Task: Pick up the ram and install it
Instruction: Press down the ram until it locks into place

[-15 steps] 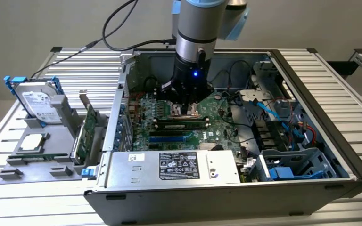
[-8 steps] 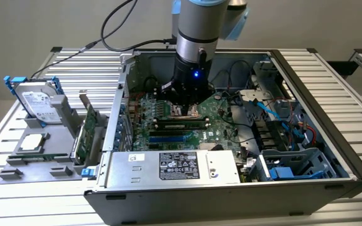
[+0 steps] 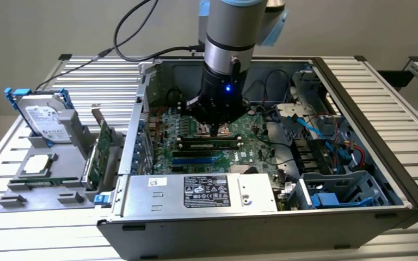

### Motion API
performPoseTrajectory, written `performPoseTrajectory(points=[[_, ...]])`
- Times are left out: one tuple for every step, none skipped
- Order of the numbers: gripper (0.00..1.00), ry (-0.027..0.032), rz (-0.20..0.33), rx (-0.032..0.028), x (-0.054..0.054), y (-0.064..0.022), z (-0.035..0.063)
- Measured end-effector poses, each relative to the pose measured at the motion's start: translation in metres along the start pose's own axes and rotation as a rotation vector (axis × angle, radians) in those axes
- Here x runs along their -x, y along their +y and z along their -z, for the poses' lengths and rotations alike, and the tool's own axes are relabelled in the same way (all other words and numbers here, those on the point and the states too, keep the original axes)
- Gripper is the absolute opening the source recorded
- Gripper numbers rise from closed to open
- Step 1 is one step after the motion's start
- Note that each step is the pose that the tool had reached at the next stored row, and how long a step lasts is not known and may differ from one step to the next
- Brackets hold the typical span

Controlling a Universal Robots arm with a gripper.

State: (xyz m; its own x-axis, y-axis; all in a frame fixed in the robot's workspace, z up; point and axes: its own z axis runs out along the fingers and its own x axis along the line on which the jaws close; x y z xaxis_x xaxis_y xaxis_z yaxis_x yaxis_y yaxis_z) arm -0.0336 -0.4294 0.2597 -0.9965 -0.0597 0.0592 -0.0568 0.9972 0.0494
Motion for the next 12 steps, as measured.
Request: performPoseTrajectory(points=[[0.11,0.0000,-0.001,0.0000,-0.0002,-0.0018,0.0008],[0.11,-0.0001,-0.002,0.0001,-0.0003,-0.0036,0.0011],[0.11,-0.0002,-0.004,0.0003,-0.0004,-0.0049,0.0012],[0.11,-0.0002,-0.004,0.0002,-0.0004,-0.0050,0.0012],[0.11,-0.0003,-0.004,0.0003,-0.0004,-0.0050,0.0012],[0.11,-0.0002,-0.004,0.0003,-0.0004,-0.0050,0.0012],[0.11,-0.0002,-0.004,0.0004,-0.0004,-0.0049,0.0012],[0.11,-0.0002,-0.004,0.0003,-0.0004,-0.0050,0.0012],[0.11,-0.0002,-0.004,0.0003,-0.0004,-0.0050,0.0012],[0.11,-0.0002,-0.004,0.0003,-0.0004,-0.0050,0.0012],[0.11,-0.0002,-0.004,0.0002,-0.0004,-0.0050,0.0012],[0.11,-0.0002,-0.004,0.0003,-0.0004,-0.0050,0.0012]])
